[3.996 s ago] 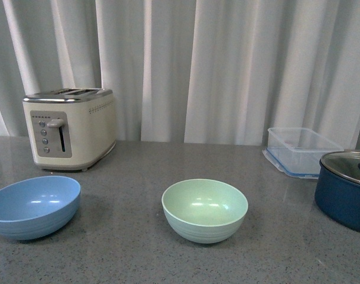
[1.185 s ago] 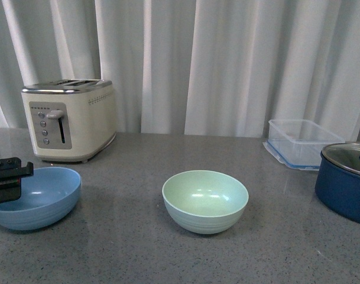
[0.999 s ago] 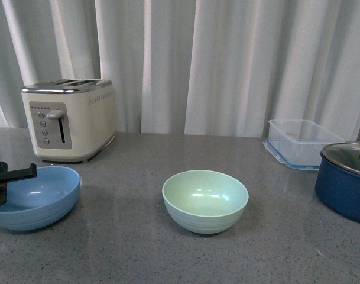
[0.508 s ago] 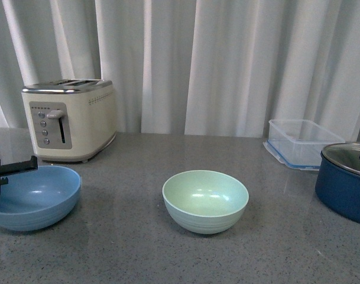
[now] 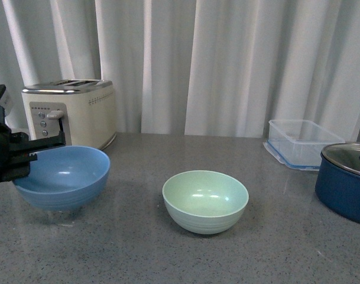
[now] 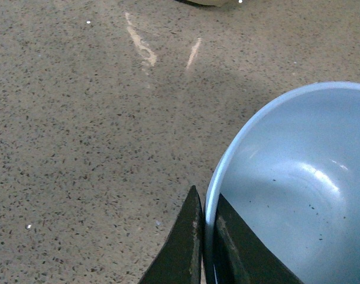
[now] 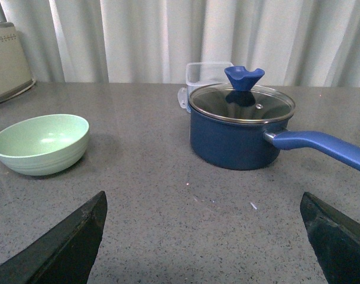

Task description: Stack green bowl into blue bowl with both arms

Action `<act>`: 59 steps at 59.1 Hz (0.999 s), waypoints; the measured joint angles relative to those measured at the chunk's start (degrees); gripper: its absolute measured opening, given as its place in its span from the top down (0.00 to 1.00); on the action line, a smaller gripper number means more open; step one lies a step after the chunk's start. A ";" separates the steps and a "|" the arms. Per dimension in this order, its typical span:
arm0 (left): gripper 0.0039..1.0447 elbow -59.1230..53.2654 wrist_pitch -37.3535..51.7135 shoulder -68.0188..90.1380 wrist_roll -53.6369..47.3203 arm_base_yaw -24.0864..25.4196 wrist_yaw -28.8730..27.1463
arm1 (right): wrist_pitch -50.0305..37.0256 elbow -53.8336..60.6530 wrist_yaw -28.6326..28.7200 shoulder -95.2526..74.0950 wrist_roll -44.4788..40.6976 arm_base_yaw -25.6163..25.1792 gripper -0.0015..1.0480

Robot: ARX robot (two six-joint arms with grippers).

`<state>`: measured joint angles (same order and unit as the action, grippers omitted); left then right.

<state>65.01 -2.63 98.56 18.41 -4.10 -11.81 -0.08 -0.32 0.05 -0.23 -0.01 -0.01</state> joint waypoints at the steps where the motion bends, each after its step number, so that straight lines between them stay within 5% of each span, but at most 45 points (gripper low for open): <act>1: 0.97 0.07 0.00 0.00 0.02 -0.15 -0.02 | 0.00 0.00 0.00 0.00 0.00 0.00 0.10; 24: 0.97 2.49 -0.46 4.02 1.66 -5.40 -0.37 | 0.00 0.00 0.00 0.00 0.00 0.00 0.10; 59: 0.97 5.14 0.15 8.94 1.92 -6.64 -1.09 | 0.00 0.00 0.00 0.00 0.00 0.00 0.10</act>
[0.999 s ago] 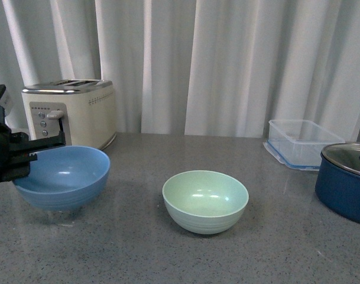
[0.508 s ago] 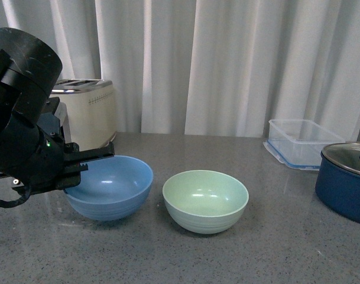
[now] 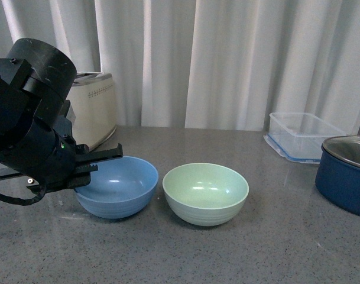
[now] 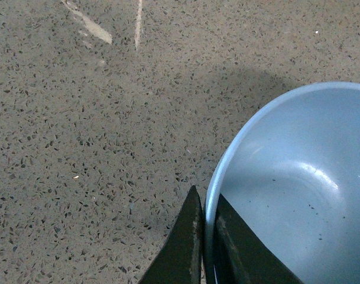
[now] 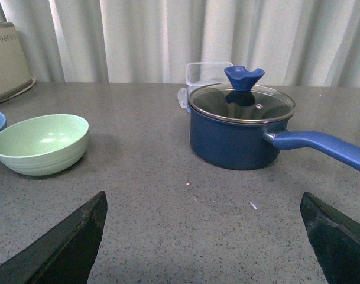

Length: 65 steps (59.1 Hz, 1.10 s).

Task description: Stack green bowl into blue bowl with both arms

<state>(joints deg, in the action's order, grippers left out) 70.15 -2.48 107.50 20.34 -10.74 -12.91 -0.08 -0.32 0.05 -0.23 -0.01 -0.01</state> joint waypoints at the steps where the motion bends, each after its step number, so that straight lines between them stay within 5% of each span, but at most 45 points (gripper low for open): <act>1: 0.97 0.09 0.02 0.15 -0.02 -0.04 0.02 | 0.00 0.00 0.00 0.00 0.00 0.00 0.10; 21: 0.97 0.68 0.22 0.94 1.01 -0.92 0.66 | 0.00 0.00 0.00 0.00 0.02 0.00 0.10; 35: 0.49 -1.11 0.11 -1.11 1.03 -0.13 0.94 | 0.00 0.00 0.00 0.00 0.00 0.00 0.10; 52: 0.07 -9.51 3.19 -12.17 -1.09 1.99 -1.09 | 0.00 0.00 0.00 0.00 0.00 0.00 0.10; 65: 0.06 -21.97 5.88 -28.68 -6.62 3.15 -3.93 | 0.00 0.00 0.00 0.00 0.00 0.00 0.10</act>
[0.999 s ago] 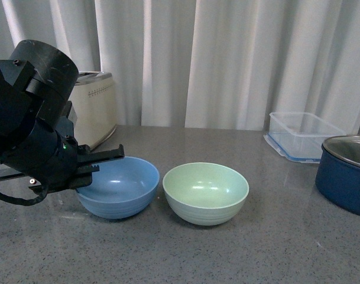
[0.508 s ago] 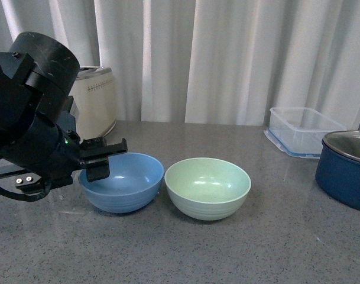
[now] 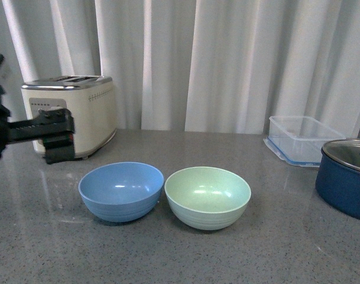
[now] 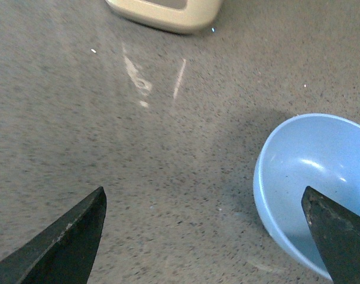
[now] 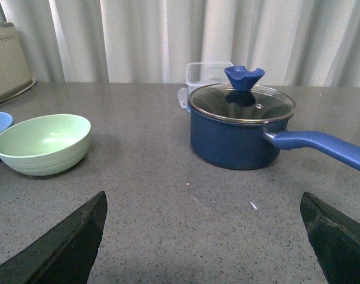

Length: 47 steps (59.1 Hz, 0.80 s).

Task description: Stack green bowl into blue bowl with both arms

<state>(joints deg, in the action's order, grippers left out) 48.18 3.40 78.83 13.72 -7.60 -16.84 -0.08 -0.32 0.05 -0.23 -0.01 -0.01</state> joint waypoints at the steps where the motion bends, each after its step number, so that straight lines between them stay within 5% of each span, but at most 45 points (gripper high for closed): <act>1: 0.06 -1.49 -0.07 -1.97 -0.33 0.00 -0.17 | 0.00 0.00 0.00 0.00 0.00 0.00 0.10; 10: 0.06 -14.53 -4.90 -18.10 -2.75 -1.66 -2.38 | 0.00 0.00 0.00 0.00 0.00 0.00 0.10; 22: 0.08 -15.61 -3.10 -18.93 -3.80 -1.62 -1.55 | 0.00 0.00 0.00 0.00 0.00 0.00 0.10; 27: 0.21 -23.43 16.92 -20.15 -8.63 -0.13 7.74 | 0.00 0.00 0.00 0.00 0.00 0.00 0.10; 32: 0.35 -29.83 30.60 -22.01 -11.02 0.81 10.58 | 0.00 0.00 0.00 0.00 0.00 0.00 0.10; 47: 0.79 -37.73 34.51 -29.99 -12.90 4.68 15.39 | 0.00 0.00 0.00 0.00 0.00 0.00 0.10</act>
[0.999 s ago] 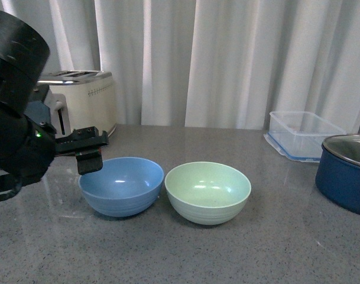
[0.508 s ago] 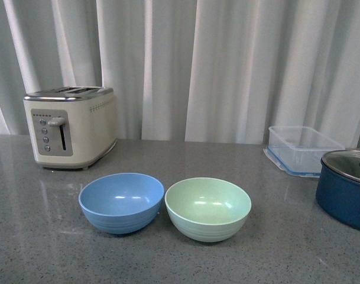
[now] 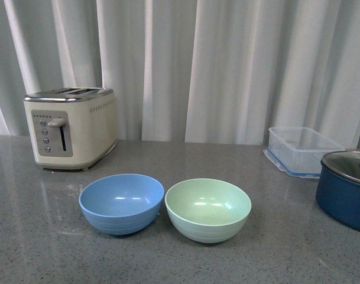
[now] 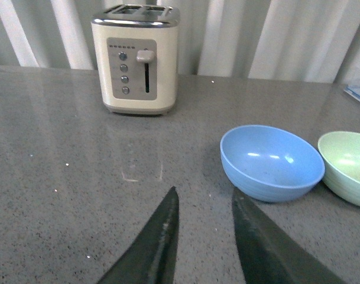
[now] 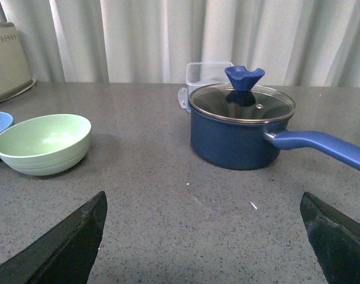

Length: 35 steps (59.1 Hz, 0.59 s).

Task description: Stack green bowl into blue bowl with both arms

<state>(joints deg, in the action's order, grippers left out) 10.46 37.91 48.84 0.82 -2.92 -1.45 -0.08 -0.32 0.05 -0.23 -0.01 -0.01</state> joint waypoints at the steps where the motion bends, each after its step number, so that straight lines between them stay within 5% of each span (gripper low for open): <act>1: 0.81 -0.39 -0.13 -0.46 -0.09 0.63 0.68 | 0.00 0.00 0.00 0.00 0.00 0.00 0.10; 7: 0.97 -2.54 -1.29 -3.96 -0.28 2.64 1.07 | 0.00 0.00 0.00 0.00 0.00 0.00 0.10; 35: 0.97 -8.39 -10.38 -18.84 -0.39 2.82 1.31 | 0.00 0.00 0.00 0.00 0.00 0.00 0.10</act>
<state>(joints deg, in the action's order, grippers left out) 2.07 27.53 30.00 0.43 -0.10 -0.14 -0.08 -0.32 0.05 -0.23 -0.01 -0.01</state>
